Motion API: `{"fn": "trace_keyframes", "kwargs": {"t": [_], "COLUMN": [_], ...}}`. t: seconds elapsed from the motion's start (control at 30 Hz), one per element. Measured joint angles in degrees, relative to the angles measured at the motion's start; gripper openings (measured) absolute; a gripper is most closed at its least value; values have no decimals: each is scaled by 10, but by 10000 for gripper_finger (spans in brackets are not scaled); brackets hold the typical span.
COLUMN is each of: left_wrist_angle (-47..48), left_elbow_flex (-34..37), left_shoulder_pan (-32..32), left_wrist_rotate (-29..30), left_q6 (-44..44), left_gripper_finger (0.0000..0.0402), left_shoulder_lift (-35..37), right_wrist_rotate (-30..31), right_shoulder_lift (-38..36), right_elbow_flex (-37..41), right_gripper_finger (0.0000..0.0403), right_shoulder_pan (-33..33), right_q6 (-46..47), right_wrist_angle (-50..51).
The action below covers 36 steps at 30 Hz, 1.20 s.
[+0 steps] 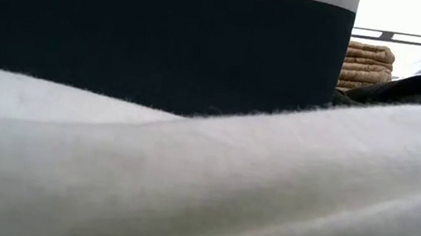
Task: Sort clothes
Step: Put the left white blouse into the blue laundry organizer
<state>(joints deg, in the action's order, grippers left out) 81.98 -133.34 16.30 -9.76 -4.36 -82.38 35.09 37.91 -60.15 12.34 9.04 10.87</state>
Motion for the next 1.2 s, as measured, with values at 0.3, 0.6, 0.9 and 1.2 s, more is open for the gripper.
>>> {"fn": "trace_keyframes", "kwargs": {"t": [0.3,0.6,0.9,1.2], "left_wrist_angle": [28,-108,-245,-174], "left_elbow_flex": [10,194,452,524], "left_shoulder_pan": [-105,-205,-222,-304], "left_wrist_rotate": [79,138,135,88], "left_q6": [60,99,190,449], "left_gripper_finger": [231,231,231,231], "left_shoulder_lift": [50,147,265,327], "right_wrist_rotate": [-2,-12,-80,-152], "right_shoulder_lift": [104,180,212,218], "right_elbow_flex": [-147,-230,-238,-250], "right_gripper_finger": [13,13,13,13], "right_shoulder_pan": [0,0,0,0], "right_q6": [34,40,82,95], "right_wrist_angle": [156,211,219,250]}}
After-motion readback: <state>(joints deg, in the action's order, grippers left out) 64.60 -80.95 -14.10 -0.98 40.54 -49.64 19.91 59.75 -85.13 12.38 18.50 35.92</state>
